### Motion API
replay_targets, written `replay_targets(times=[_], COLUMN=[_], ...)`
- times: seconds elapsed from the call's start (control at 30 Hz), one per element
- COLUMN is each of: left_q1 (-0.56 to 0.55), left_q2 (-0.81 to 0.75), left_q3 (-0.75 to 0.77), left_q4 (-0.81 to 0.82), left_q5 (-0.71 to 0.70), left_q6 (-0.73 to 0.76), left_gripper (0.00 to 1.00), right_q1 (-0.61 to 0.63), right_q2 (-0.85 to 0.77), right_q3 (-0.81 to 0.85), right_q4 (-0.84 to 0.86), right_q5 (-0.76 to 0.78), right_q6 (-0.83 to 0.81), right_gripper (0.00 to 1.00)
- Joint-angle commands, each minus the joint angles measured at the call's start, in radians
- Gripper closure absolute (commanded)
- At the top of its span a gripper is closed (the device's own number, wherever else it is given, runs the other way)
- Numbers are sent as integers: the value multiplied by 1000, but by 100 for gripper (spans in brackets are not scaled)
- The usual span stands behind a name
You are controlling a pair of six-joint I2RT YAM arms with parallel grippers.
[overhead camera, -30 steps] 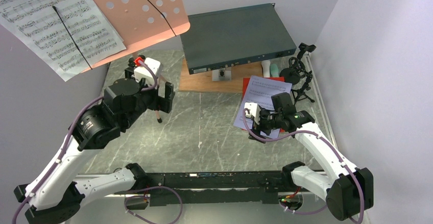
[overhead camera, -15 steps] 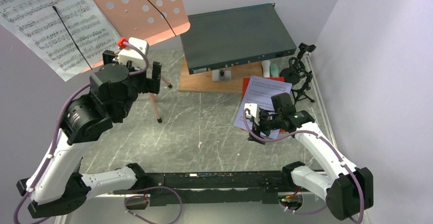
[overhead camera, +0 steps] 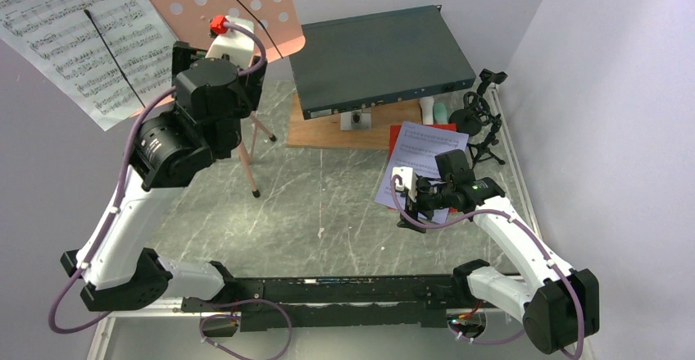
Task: Pack up the instrument practice props
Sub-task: Pick up the sheet music from the music stand.
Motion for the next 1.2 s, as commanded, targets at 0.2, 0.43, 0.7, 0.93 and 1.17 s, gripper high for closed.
replay_targets(times=[0.2,0.43,0.7,0.93,1.17], left_q1=[7,64,116,122,157], left_q2=[-13,89,-4,-12,4], left_q3=[-138,6,-400,-411,-496], left_q4=[655,381,1248,1220,1601], left_q5=[-297,-310,-394,-366,-302], left_q6=[516,302,885,806,1064], left_gripper=[17,16,25,28,28], right_q1=[-3,-3,-3,-3,-16], right_q2=[-11,-21,-10,12,48], right_q3=[43,40,40,38,40], right_q4=[-7,-8,-10,-4,-3], right_q5=[-44,-45,-52,-42,-33], right_q6=[-28,-31,-35,-23,-16], right_gripper=[15,15,15,15,15])
